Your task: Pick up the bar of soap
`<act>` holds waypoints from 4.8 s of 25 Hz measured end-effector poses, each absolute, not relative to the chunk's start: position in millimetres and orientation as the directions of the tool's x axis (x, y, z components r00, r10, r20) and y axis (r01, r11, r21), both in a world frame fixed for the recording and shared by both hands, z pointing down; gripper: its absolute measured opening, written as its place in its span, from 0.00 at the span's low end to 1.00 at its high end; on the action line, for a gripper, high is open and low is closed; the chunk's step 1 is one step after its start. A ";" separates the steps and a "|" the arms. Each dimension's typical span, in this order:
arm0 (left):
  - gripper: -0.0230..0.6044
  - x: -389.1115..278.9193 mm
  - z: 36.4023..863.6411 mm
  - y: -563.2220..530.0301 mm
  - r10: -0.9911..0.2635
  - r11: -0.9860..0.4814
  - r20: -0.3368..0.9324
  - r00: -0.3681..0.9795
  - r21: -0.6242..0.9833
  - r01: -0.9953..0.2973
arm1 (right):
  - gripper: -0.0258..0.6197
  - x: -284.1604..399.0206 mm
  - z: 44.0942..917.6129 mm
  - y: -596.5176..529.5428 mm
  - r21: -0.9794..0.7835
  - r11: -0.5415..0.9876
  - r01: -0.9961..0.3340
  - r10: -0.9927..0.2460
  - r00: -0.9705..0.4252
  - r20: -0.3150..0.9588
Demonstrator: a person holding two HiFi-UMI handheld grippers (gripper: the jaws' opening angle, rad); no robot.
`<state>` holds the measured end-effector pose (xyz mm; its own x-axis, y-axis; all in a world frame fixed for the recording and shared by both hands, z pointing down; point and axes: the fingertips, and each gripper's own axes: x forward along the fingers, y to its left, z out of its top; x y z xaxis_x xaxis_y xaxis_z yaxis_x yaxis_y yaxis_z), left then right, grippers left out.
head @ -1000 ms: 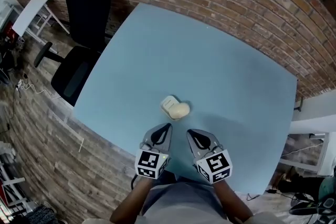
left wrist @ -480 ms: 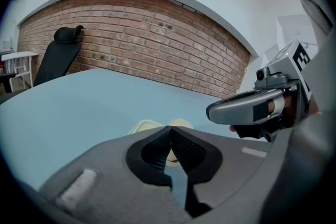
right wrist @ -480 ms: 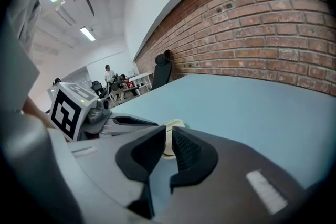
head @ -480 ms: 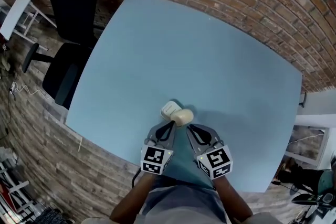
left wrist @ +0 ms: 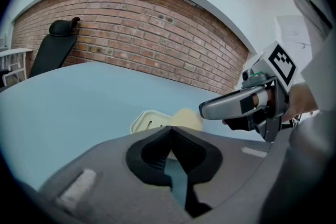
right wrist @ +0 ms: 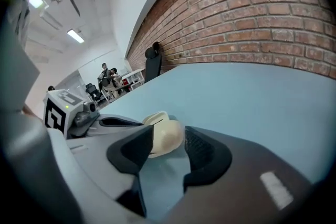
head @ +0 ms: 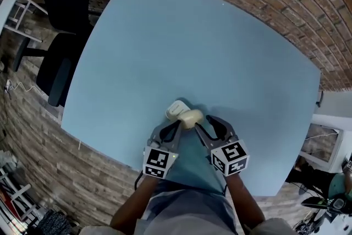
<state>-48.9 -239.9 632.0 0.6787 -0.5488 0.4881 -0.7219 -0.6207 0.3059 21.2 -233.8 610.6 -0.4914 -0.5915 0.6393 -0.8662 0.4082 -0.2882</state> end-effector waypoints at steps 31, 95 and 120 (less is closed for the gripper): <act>0.04 -52.9 635.0 -240.0 -0.618 -0.579 0.496 0.609 0.236 -0.780 | 0.24 -29.1 621.0 -231.6 -0.514 0.455 -0.727 -0.451 -0.686 0.570; 0.04 -42.7 536.9 -173.1 -0.725 -0.541 0.372 0.580 0.213 -0.813 | 0.22 7.3 510.1 -161.3 -0.460 0.556 -0.692 -0.613 -0.715 0.335; 0.04 -29.6 449.8 -139.1 -0.789 -0.557 0.207 0.579 0.157 -0.816 | 0.22 29.1 425.4 -126.1 -0.417 0.638 -0.647 -0.642 -0.746 0.176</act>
